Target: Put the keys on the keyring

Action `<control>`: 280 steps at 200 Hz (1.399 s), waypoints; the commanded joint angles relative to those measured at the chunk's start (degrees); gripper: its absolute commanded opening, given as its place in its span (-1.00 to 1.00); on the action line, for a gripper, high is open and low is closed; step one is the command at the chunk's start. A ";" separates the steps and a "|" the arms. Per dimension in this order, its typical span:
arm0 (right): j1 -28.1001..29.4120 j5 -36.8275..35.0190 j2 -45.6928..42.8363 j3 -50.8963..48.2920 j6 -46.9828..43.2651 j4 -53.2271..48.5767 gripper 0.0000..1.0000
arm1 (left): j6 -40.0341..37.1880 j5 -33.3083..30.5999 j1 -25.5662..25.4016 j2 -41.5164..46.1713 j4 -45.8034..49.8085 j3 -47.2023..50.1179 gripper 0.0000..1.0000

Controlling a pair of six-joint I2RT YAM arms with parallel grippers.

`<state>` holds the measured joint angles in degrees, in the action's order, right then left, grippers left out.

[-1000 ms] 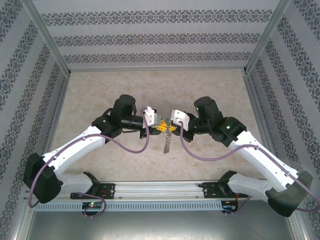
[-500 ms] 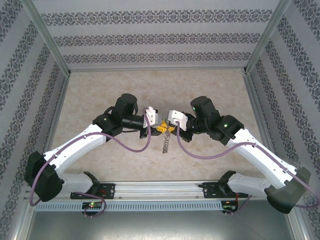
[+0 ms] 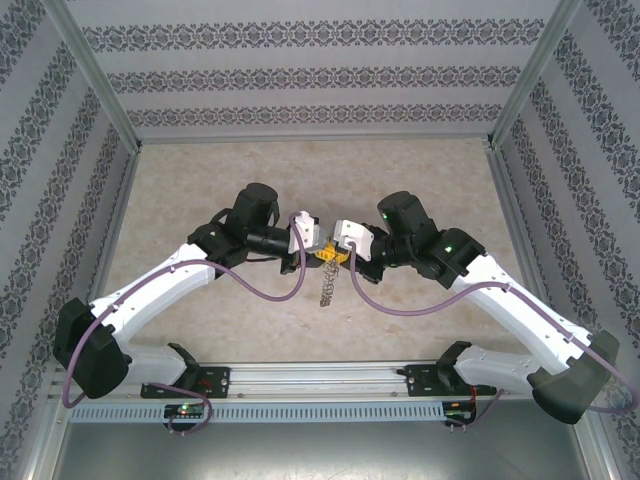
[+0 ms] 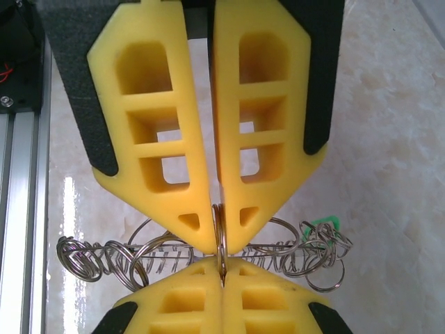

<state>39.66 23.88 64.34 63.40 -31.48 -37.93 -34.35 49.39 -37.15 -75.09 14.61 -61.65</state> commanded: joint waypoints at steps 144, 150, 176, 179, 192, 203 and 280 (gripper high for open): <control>-0.89 -0.83 -1.79 -2.97 2.65 3.70 -0.80 | 5.36 1.74 -0.65 1.55 -10.08 2.48 -1.00; -1.48 -0.41 -2.11 -3.69 2.66 3.96 -0.79 | 6.62 2.14 -0.65 1.70 -12.35 3.16 -1.00; -3.38 1.67 -3.07 -6.01 3.57 5.39 -0.68 | 13.42 5.01 -0.65 2.06 -22.57 6.48 -1.00; -3.62 2.19 -3.22 -6.13 3.65 5.55 -0.67 | 14.10 5.25 -0.65 1.99 -23.68 6.80 -1.00; -4.61 3.87 -3.32 -6.56 4.61 6.64 -0.63 | 17.09 6.32 -0.65 1.75 -28.60 8.35 -1.00; -5.14 5.06 -3.50 -6.93 4.98 7.38 -0.62 | 20.07 6.34 -0.66 1.53 -33.23 9.86 -1.00; -7.05 3.35 -8.67 -7.88 4.13 7.61 -0.46 | 19.68 4.28 -0.65 1.79 -32.56 10.50 -1.00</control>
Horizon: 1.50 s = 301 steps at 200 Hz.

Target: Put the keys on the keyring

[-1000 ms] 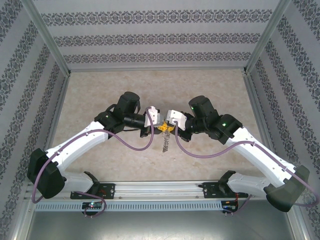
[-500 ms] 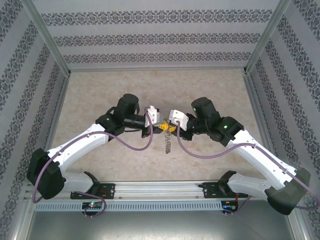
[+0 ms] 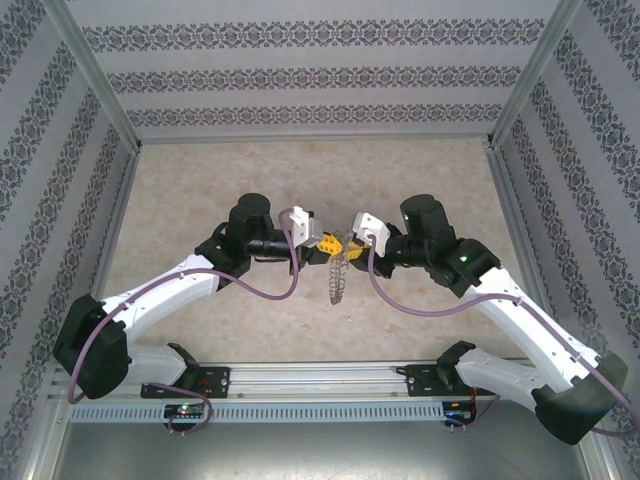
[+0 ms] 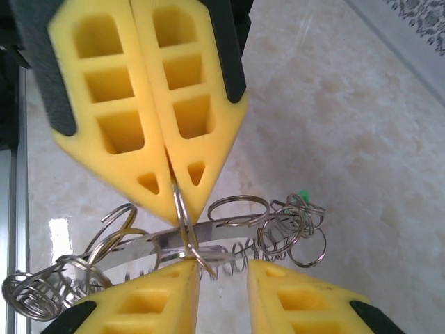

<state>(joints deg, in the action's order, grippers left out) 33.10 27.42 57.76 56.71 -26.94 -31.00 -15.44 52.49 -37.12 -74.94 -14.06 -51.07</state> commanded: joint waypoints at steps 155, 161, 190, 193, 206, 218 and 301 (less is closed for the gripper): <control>1.48 -4.17 -6.38 -1.47 -2.20 2.96 -0.35 | -2.52 -2.66 -0.67 2.77 3.28 -1.68 -1.00; 1.46 -4.14 -6.45 -1.41 -2.23 2.96 -0.36 | -2.38 -2.77 -0.72 2.95 3.05 -1.50 -1.00; -0.71 -0.60 -5.94 -0.96 -1.45 2.59 -0.41 | -1.36 -3.10 -0.67 3.05 1.96 -1.07 -1.00; -1.05 -0.12 -5.80 -0.88 -1.32 2.47 -0.40 | -1.35 -3.14 -0.67 3.05 1.98 -1.05 -1.00; -2.09 1.64 -5.38 -0.63 -0.63 2.35 -0.43 | -1.11 -3.12 -0.66 3.02 2.02 -1.13 -1.00; -2.83 3.34 -5.12 -0.71 -0.08 2.76 -0.43 | -1.15 -3.15 -0.67 3.11 2.23 -1.23 -1.00; -0.61 3.70 -4.12 0.65 -3.02 2.62 -0.41 | -2.27 -3.82 -0.67 4.12 3.88 -1.40 -1.00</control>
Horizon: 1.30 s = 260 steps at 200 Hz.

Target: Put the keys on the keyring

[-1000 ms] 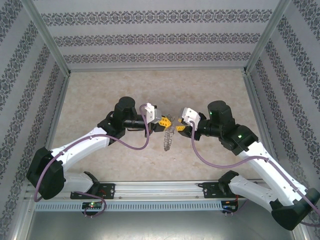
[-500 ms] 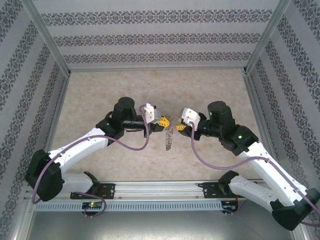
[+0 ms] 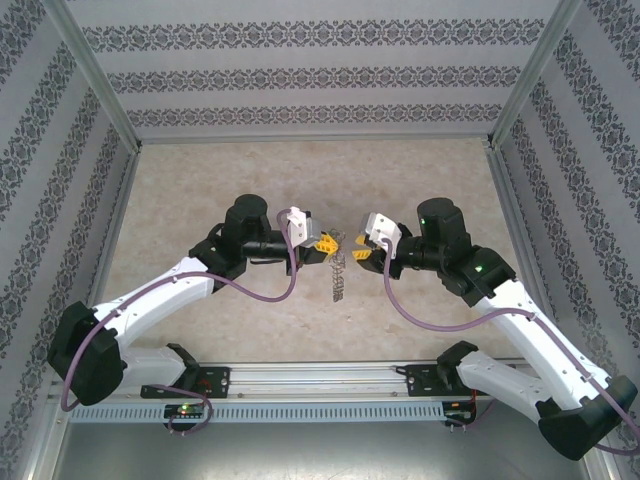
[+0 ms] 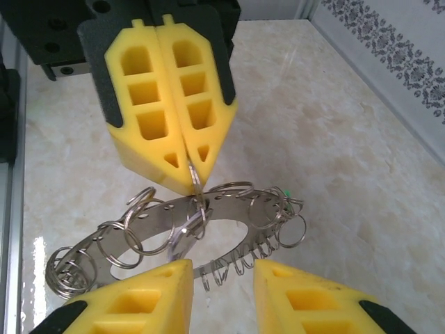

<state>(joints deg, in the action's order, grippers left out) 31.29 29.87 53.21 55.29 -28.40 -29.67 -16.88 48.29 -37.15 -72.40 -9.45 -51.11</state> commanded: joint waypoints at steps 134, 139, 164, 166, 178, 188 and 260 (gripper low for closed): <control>3.74 0.10 3.52 4.14 -3.73 0.65 -0.44 | -1.58 2.58 -0.65 2.36 0.04 -1.27 -1.00; 3.91 -0.02 3.63 4.09 -3.69 0.98 -0.43 | -1.66 2.89 -0.69 2.40 0.20 -1.34 -1.00; 4.37 -0.04 5.07 4.86 -4.20 0.74 -0.43 | -1.45 3.65 -0.65 2.31 0.06 -1.58 -1.00; 4.35 -0.06 5.11 4.93 -4.20 0.82 -0.44 | -1.45 3.74 -0.65 2.30 0.05 -1.55 -1.00; 4.57 -0.17 5.55 5.01 -4.08 1.36 -0.45 | -1.65 4.08 -0.65 2.10 0.21 -1.65 -1.00; 4.71 -0.16 5.92 5.14 -4.20 1.29 -0.46 | -1.74 4.47 -0.66 1.94 0.31 -1.71 -1.00; 5.25 0.40 7.10 4.83 -5.26 0.49 -0.78 | -3.15 4.82 -0.69 1.17 1.85 -1.97 -1.00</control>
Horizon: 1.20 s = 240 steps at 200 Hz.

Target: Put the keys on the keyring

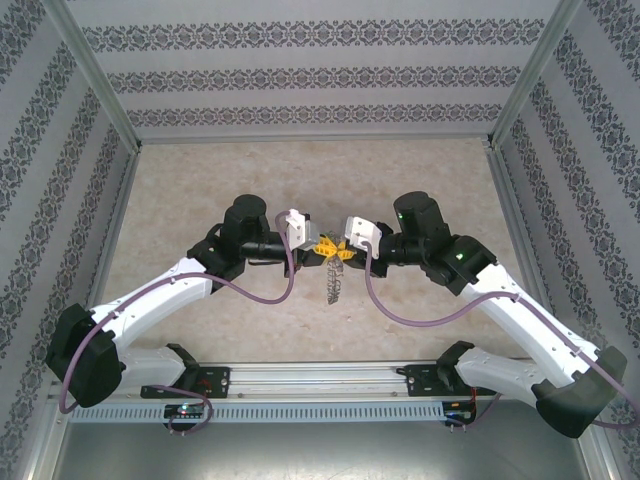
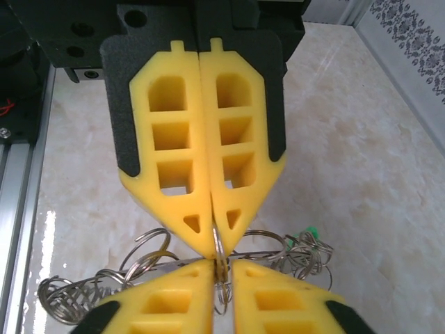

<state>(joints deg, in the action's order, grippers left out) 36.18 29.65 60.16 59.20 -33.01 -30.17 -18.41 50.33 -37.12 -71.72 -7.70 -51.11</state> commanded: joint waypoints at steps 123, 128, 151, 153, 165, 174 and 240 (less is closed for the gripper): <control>1.15 0.14 1.97 4.97 -0.89 -4.72 -1.00 | -18.12 0.14 -1.16 -4.34 29.32 -13.71 -0.69; 1.25 0.23 1.82 4.96 -0.91 -4.64 -1.00 | -18.38 -0.10 -1.20 -4.50 29.39 -13.69 -0.70; 1.33 0.23 1.51 4.87 -0.40 -4.13 -1.00 | -19.61 -1.37 -1.28 -4.95 30.54 -13.90 -0.65; 1.34 0.23 1.53 4.87 -0.39 -4.13 -1.00 | -19.70 -1.44 -1.28 -4.99 30.66 -13.96 -0.64; 1.45 0.23 1.69 4.79 -0.30 -4.19 -1.00 | -19.93 -1.36 -1.36 -5.10 30.79 -14.19 -0.67; 1.54 0.06 1.84 4.62 -0.30 -4.24 -1.00 | -19.50 -1.43 -1.45 -4.94 29.67 -13.98 -0.68; 1.94 -1.13 2.77 4.48 -0.29 -4.89 -1.00 | -17.91 -1.57 -1.55 -3.91 26.59 -13.34 -0.66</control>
<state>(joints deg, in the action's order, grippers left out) 37.39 28.88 62.65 62.13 -33.23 -35.83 -35.62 48.82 -37.54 -76.31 19.73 -63.79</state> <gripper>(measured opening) 0.049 0.169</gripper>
